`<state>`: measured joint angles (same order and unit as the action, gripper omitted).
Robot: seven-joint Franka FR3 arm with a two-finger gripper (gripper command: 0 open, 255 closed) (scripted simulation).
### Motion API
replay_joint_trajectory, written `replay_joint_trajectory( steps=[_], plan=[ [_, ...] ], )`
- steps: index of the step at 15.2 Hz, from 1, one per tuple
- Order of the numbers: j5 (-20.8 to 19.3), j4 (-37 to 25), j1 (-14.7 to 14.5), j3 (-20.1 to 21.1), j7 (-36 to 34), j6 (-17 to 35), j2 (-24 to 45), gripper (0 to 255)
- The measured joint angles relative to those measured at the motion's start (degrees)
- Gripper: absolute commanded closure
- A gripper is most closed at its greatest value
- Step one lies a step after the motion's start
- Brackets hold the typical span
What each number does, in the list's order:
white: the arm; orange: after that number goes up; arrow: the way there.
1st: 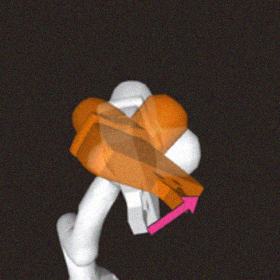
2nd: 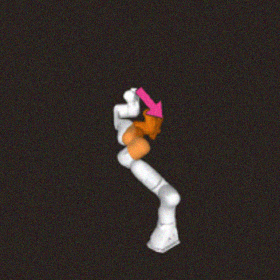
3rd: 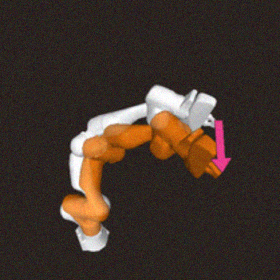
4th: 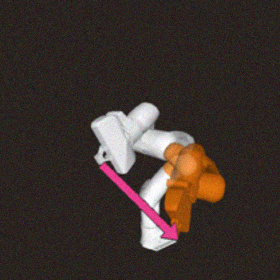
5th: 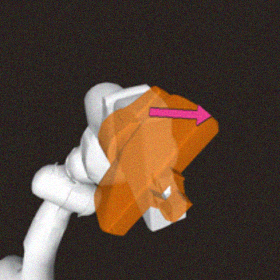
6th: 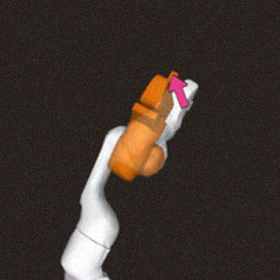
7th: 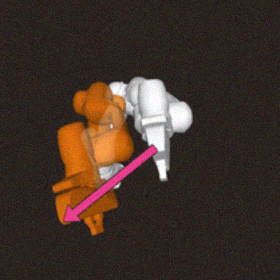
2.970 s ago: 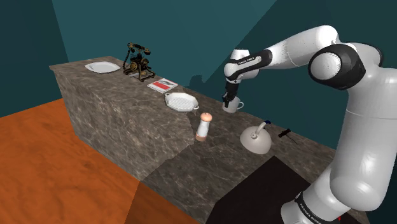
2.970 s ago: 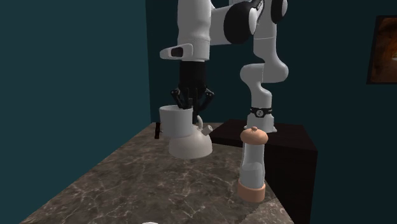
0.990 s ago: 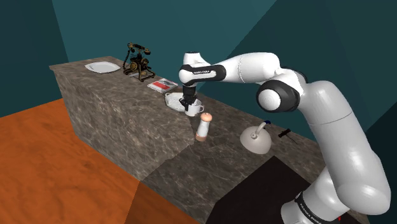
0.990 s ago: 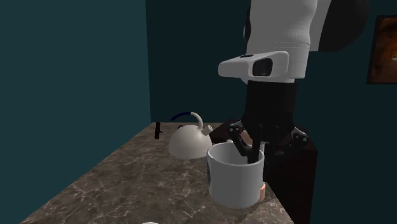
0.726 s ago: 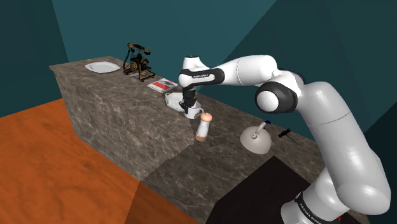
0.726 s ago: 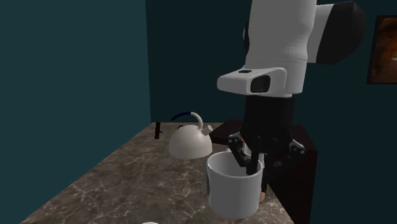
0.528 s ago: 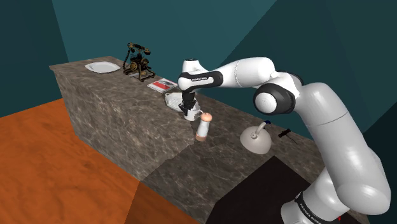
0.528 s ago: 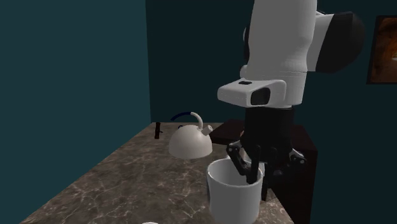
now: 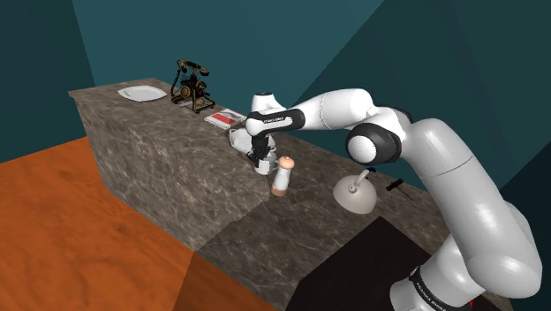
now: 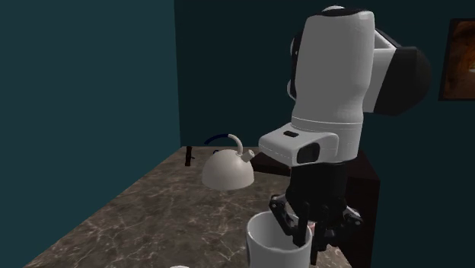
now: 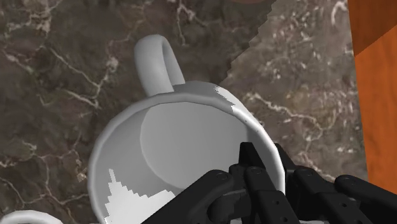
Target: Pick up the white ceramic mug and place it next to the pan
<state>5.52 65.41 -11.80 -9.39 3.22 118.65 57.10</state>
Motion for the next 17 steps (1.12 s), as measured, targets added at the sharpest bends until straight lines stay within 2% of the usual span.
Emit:
replay_joint_trajectory(
  steps=[6, 7, 14, 17],
  plan=[
    [0.02, 0.31, -0.04, 0.02, -0.02, 0.48, 0.13, 255],
    [0.02, 0.31, -0.04, 0.02, -0.02, 0.48, 0.13, 0],
    [-0.03, 0.94, -0.12, -0.04, 0.00, 0.20, -0.74, 0],
    [-0.23, -0.06, -0.16, -0.23, 0.03, -2.69, -2.74, 0]
  ],
)
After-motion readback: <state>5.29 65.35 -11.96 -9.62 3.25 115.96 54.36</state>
